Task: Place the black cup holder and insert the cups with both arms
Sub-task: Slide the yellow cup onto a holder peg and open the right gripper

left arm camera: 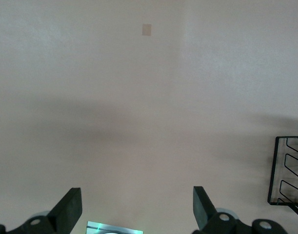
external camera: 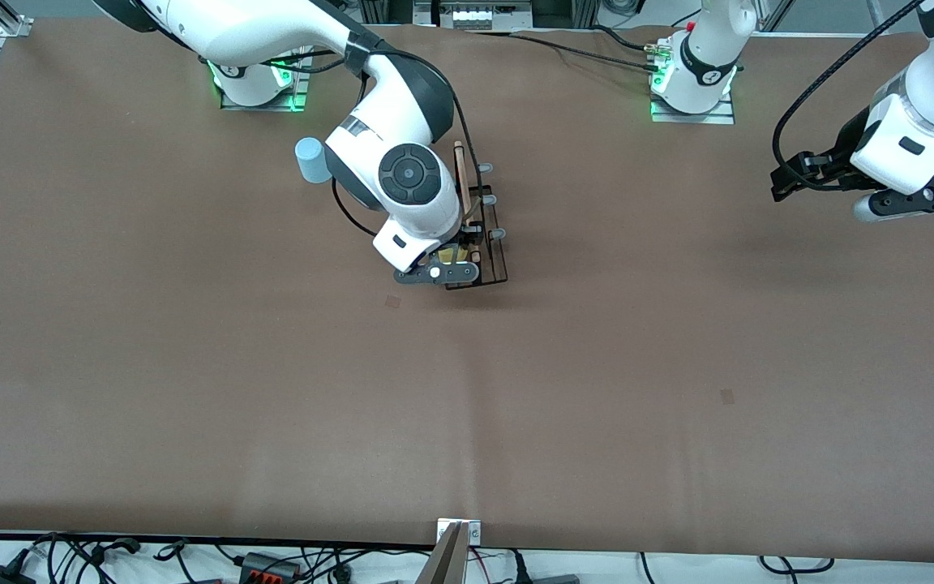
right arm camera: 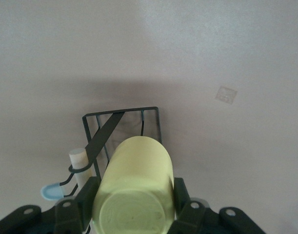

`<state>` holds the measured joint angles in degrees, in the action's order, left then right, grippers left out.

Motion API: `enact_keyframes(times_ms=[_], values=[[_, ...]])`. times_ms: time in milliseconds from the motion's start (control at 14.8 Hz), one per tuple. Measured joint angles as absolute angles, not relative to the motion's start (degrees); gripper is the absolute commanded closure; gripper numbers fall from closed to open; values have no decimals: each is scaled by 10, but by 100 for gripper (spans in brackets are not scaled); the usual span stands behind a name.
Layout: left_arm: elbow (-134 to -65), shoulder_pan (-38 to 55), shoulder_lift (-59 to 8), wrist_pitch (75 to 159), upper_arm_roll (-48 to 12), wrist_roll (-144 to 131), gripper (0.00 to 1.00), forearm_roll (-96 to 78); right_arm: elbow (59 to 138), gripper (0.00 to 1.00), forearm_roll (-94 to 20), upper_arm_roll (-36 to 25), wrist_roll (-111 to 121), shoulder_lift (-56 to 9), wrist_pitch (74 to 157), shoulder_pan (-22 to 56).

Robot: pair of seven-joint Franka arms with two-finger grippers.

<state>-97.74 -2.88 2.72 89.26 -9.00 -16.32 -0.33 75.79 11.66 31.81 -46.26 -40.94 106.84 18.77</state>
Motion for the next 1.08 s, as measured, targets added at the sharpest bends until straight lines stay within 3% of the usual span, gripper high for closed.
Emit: enact_keyframes(times_ms=[1081], values=[[-977, -29, 27, 893, -90, -163, 0, -3, 764, 71, 117, 318, -463, -426, 1072, 188]])
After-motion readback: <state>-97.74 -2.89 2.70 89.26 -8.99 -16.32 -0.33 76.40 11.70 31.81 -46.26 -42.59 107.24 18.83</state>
